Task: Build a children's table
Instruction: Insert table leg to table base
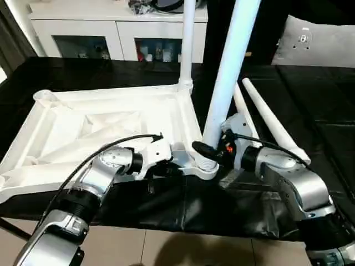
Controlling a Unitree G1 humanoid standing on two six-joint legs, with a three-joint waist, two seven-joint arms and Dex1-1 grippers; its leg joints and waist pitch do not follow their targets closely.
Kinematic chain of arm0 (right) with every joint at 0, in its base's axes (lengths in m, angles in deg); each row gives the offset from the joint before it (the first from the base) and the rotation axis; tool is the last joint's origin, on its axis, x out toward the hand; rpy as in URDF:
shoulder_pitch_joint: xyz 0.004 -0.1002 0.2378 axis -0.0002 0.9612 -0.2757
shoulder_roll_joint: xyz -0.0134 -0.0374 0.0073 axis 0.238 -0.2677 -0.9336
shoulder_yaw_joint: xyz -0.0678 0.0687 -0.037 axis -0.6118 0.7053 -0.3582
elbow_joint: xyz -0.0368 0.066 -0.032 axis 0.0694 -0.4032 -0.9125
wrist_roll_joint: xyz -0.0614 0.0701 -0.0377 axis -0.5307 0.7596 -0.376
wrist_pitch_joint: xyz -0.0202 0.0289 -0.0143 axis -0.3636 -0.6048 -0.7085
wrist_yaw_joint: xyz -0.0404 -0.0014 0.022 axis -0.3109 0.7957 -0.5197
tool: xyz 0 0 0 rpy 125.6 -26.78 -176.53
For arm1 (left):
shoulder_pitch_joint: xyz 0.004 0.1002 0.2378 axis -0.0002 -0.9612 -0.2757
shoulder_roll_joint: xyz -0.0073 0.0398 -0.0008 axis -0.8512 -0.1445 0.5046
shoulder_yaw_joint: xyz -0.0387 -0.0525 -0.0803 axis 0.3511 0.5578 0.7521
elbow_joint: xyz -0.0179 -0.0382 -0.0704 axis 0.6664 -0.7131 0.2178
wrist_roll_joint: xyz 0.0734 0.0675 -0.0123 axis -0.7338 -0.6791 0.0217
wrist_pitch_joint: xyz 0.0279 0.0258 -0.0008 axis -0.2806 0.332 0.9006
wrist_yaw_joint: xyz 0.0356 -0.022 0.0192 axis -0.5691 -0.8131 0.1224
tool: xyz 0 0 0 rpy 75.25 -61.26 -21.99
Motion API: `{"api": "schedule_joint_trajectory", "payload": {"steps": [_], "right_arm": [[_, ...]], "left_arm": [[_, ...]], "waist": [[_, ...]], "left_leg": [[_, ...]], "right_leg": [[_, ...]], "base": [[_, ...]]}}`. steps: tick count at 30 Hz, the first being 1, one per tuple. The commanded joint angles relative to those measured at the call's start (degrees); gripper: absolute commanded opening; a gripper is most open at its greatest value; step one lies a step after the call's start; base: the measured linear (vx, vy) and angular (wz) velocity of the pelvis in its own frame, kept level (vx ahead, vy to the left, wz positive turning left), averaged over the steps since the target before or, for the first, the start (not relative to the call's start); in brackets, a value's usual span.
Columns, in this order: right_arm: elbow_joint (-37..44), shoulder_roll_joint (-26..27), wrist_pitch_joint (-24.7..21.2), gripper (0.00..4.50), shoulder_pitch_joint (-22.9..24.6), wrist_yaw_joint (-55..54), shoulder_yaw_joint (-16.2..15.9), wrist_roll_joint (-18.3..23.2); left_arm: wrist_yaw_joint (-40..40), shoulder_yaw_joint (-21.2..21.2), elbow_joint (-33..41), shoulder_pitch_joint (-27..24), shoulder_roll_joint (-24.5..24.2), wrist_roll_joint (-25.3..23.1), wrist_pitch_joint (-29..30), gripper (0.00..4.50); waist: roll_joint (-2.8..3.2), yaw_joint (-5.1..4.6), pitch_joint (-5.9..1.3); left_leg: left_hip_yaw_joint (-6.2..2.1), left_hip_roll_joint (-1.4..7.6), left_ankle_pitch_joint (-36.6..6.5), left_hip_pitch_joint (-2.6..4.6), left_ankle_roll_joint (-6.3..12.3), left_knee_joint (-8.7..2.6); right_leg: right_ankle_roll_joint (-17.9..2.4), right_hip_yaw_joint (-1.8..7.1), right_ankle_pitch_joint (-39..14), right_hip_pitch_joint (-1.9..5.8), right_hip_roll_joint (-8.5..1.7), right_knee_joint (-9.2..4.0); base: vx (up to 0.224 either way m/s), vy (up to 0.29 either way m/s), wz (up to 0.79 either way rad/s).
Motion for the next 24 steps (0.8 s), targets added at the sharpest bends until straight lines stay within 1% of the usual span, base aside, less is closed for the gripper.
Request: {"api": "schedule_joint_trajectory", "payload": {"steps": [1, 2, 3, 4, 9, 11, 12, 15, 17, 18, 20, 24], "right_arm": [[-1.6, -0.4, -1.7, 1.9, 0.5, 0.5, -1.3, -0.8], [-1.7, -0.4, -2.4, 1.9, 0.5, 0.9, -1.4, -0.3], [-1.5, -0.5, -2.9, 1.9, 0.5, 1.2, -1.6, -0.2], [-1.3, -0.6, -3.1, 1.9, 0.5, 1.4, -1.7, -0.2], [-1.1, -1.5, -4.4, 1.9, 0.4, 1.9, -2.2, -0.4], [-1.2, -1.6, -4.4, 1.9, 0.4, 1.9, -2.1, -0.4], [-1.4, -1.8, -4.5, 1.9, 0.2, 2.1, -1.9, -0.3], [-1.7, -1.9, -4.8, 1.89, 0.0, 2.8, -1.5, -0.2], [-2.2, -2.0, -4.8, 1.89, -0.3, 3.2, -1.5, -0.3], [-2.5, -1.9, -4.7, 1.89, -0.3, 3.3, -1.4, -0.2], [-3.4, -1.3, -4.5, 1.89, -0.5, 3.1, -0.9, 0.2], [-5.9, 0.6, -4.6, 1.89, -0.8, 3.5, 0.9, 2.5]], "left_arm": [[-1.4, -0.7, -0.5, -1.6, -0.8, 0.2, 0.3, 0.0], [-1.4, -0.8, -0.2, -1.7, -1.0, 0.1, 0.4, 0.0], [-1.3, -0.8, -0.2, -1.7, -1.1, -0.1, 0.4, 0.0], [-1.2, -0.9, -0.2, -1.7, -1.2, -0.3, 0.3, 0.0], [-1.3, -1.0, -1.0, -1.5, -1.5, -0.6, -0.3, 0.0], [-1.3, -1.0, -1.0, -1.5, -1.5, -0.6, -0.3, 0.0], [-1.3, -1.1, -1.0, -1.5, -1.5, -0.6, -0.4, 0.0], [-1.5, -1.2, -1.2, -1.3, -1.8, -0.8, -0.6, 0.0], [-2.4, -1.4, -1.0, -1.3, -1.9, -0.5, -1.1, 0.0], [-2.6, -1.4, -0.9, -1.4, -1.9, -0.4, -1.1, 0.0], [-2.8, -1.4, -0.5, -1.5, -1.9, -0.2, -1.0, 0.0], [-3.9, -1.7, 0.4, -1.8, -2.0, 0.3, -1.3, 0.0]], "waist": [[-0.68, 0.38, -3.03], [-0.46, 0.39, -3.02], [-0.45, 0.33, -3.03], [-0.54, 0.3, -3.07], [-0.5, 0.25, -3.08], [-0.45, 0.25, -3.06], [-0.61, 0.22, -3.1], [-0.54, 0.3, -3.14], [-0.67, 0.32, -3.17], [-0.62, 0.34, -3.17], [-0.64, 0.3, -3.2], [-0.61, 0.31, -3.16]], "left_leg": [[-0.95, 3.93, -4.3, -0.42, 2.8, -4.1], [-0.98, 3.95, -4.3, -0.42, 2.68, -4.12], [-1.01, 3.95, -4.3, -0.42, 2.65, -4.12], [-1.0, 3.98, -4.3, -0.46, 2.67, -4.11], [-0.96, 3.92, -4.5, -0.42, 2.49, -4.08], [-0.99, 3.96, -4.5, -0.39, 2.42, -4.1], [-0.95, 3.98, -4.4, -0.35, 2.41, -4.07], [-0.94, 3.97, -3.9, -0.41, 2.57, -4.03], [-0.92, 3.95, -3.5, -0.41, 2.8, -3.99], [-0.92, 3.94, -3.5, -0.45, 2.84, -3.98], [-0.92, 3.93, -3.4, -0.47, 2.9, -3.95], [-0.88, 3.98, -3.8, -0.42, 2.85, -3.97]], "right_leg": [[-13.5, 3.06, -7.4, 3.32, -5.25, -3.93], [-13.5, 3.06, -7.5, 3.29, -5.27, -3.92], [-13.6, 3.04, -7.1, 3.31, -5.19, -3.88], [-13.7, 3.04, -6.6, 3.36, -5.21, -3.85], [-13.9, 3.03, -6.5, 3.41, -5.16, -3.88], [-13.9, 3.04, -6.7, 3.37, -5.15, -3.9], [-13.9, 3.04, -6.5, 3.35, -5.11, -3.86], [-14.1, 3.06, -5.8, 3.4, -5.17, -3.77], [-14.2, 3.02, -5.3, 3.43, -5.18, -3.7], [-14.2, 3.03, -5.3, 3.46, -5.21, -3.7], [-14.4, 3.01, -5.0, 3.45, -5.23, -3.65], [-14.7, 3.02, -5.5, 3.38, -5.26, -3.73]], "base": [[0.0, 0.0, 0.0], [0.0, 0.0, 0.0], [0.0, 0.0, 0.0], [0.0, 0.0, 0.0], [0.0, 0.0, 0.0], [0.0, 0.0, 0.0], [0.0, 0.0, 0.0], [0.0, 0.0, 0.0], [0.0, 0.0, 0.0], [0.0, 0.0, 0.0], [0.0, 0.0, 0.0], [0.0, 0.0, 0.0]]}}
